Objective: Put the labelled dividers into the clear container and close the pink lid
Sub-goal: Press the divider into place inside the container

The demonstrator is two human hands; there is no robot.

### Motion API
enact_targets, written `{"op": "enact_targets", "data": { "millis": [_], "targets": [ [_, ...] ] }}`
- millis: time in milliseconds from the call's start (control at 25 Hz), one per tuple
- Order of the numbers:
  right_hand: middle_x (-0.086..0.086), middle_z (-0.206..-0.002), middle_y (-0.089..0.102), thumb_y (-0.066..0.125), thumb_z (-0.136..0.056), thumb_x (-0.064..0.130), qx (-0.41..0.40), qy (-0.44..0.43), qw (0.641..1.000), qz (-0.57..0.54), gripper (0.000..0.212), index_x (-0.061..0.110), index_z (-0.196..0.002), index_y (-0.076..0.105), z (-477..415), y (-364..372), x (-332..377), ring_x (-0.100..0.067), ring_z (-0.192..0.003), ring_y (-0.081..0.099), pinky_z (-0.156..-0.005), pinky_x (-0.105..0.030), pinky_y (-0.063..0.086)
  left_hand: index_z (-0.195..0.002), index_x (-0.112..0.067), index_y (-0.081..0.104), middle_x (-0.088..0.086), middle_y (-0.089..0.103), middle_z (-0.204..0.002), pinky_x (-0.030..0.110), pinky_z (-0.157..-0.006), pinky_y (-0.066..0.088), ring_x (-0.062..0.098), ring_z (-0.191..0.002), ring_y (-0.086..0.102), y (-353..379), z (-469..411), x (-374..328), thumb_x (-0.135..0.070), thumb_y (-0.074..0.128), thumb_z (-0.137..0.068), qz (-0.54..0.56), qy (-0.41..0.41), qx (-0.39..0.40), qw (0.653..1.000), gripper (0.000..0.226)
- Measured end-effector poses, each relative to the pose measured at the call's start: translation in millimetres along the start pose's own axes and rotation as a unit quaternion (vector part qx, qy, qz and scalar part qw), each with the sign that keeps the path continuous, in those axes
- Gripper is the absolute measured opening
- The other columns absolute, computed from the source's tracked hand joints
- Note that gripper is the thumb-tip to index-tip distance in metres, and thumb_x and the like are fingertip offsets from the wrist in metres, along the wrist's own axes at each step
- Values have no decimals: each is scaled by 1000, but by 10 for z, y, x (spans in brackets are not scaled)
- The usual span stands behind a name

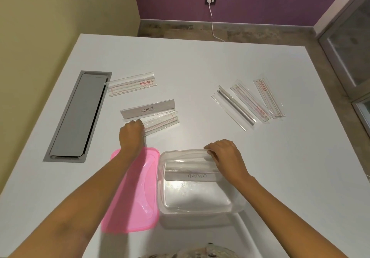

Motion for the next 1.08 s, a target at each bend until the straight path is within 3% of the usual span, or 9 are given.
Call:
{"op": "enact_targets", "data": {
  "millis": [280,440,520,600,720,800,920,1000,1080],
  "targets": [
    [-2,-123,58,60,-92,21,-86,-26,995,-42,24,18,-116,62,76,-192,164,-17,-113,53,-76,-30,56,-85,-7,63,7,71,-84,42,-85,50,28,-80,66,-498,256,-141,21,44,-69,126,38,-66,989,38],
    [-8,-144,41,60,-92,24,-146,-82,986,-17,44,17,-133,48,73,-329,346,-22,-133,37,-104,-31,40,-89,-10,66,2,71,-82,24,-76,50,15,-73,63,-767,507,-340,13,50,-79,213,54,-38,975,29],
    [-8,-153,29,60,-91,30,-137,-114,984,13,57,20,-142,36,58,-372,432,-23,-142,27,-114,-31,28,-91,-12,68,-2,65,-72,4,-62,41,-1,-62,57,-840,643,-462,9,59,-80,235,57,-1,970,25],
    [-7,-157,22,60,-89,36,-114,-139,983,37,66,22,-146,29,57,-390,494,-21,-146,18,-119,-32,19,-89,-15,70,-4,60,-65,-3,-54,37,-7,-56,55,-866,745,-577,8,62,-80,261,58,51,962,26],
    [-8,-152,33,66,-86,32,-109,-154,980,58,67,20,-144,35,92,-413,508,-22,-143,25,-120,-35,17,-82,-26,72,-6,65,-69,5,-53,41,2,-64,59,-850,848,-690,1,59,-81,272,49,148,950,30],
    [-8,-137,50,70,-83,23,-126,-160,978,52,59,18,-137,46,134,-466,483,-24,-130,42,-118,-39,24,-84,-26,73,1,72,-78,21,-68,47,15,-73,62,-816,886,-714,-4,64,-82,249,47,205,945,24],
    [-4,-124,57,75,-77,21,-98,-140,984,52,59,22,-131,51,218,-495,450,-22,-115,51,-105,-36,41,-90,-21,76,0,73,-72,29,-77,46,14,-68,59,-717,962,-685,-5,66,-83,294,43,298,907,20],
    [1,-123,55,75,-77,27,-67,-102,992,20,58,26,-130,52,299,-469,417,-20,-113,51,-94,-32,44,-95,-22,75,-6,73,-82,29,-84,46,12,-76,61,-666,985,-640,-13,67,-85,342,26,293,893,16],
    [5,-122,54,73,-79,33,-33,-38,997,-57,54,29,-129,53,379,-408,333,-15,-113,49,-91,-27,42,-102,-25,73,-8,70,-105,28,-87,43,13,-96,62,-620,962,-568,-27,62,-88,363,-7,213,907,18]
  ]
}}
Point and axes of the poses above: each hand's wrist, its own z-axis away from the middle knuckle, its own y-axis out of the palm, x = y × z, the point moved 5 cm from there along -z, towards the middle knuckle
